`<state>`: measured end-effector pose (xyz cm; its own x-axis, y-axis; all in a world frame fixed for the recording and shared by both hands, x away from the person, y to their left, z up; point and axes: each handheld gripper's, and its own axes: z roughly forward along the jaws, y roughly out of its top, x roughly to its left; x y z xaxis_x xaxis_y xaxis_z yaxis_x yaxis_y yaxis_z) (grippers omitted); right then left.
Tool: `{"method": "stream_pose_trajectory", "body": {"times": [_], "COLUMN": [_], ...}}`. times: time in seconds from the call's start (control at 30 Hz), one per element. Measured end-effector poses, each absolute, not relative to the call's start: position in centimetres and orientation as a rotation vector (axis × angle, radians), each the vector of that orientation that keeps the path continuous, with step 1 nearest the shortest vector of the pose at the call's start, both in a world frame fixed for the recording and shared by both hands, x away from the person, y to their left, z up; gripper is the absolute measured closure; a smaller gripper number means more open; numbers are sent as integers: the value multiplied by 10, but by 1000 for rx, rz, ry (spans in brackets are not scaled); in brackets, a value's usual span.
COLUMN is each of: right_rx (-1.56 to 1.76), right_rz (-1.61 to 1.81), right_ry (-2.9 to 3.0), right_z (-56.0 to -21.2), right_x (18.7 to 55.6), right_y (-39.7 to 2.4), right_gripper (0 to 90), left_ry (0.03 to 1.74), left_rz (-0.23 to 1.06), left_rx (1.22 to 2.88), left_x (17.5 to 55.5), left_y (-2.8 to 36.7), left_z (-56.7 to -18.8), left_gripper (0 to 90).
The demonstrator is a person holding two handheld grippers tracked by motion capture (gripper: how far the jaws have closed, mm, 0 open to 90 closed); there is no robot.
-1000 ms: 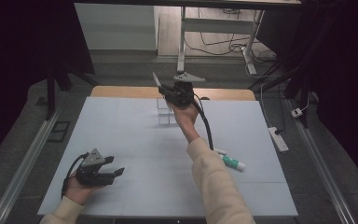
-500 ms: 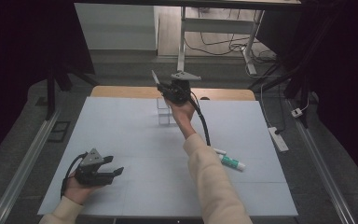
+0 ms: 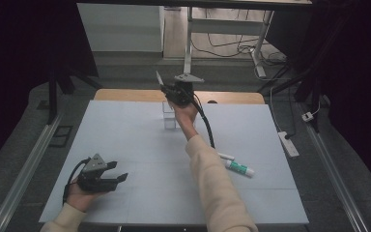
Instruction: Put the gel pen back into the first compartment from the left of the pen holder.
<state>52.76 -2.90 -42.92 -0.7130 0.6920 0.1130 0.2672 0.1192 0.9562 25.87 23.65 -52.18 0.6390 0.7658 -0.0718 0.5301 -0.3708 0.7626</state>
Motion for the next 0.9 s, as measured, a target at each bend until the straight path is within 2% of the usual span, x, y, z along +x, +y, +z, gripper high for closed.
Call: {"method": "stream_pose_trajectory", "body": {"times": [0.1, 0.2, 0.3, 0.9], "right_rx": [935, 944, 948, 935], "right_rz": [1618, 1585, 1567, 1520], "right_ry": [2047, 2044, 2054, 2131], "right_z": [-433, -434, -432, -420], "right_x": [529, 528, 526, 507], "right_y": [-28, -28, -30, -67], "right_gripper": [766, 612, 554, 524], "left_ry": [1009, 1012, 1008, 1011], "left_rz": [379, 377, 379, 383], "left_rx": [2067, 2066, 2067, 2068], "left_x": [259, 259, 259, 259], "left_y": [237, 237, 236, 236], "left_z": [-522, -522, -522, -521], "left_gripper": [349, 349, 349, 348]}}
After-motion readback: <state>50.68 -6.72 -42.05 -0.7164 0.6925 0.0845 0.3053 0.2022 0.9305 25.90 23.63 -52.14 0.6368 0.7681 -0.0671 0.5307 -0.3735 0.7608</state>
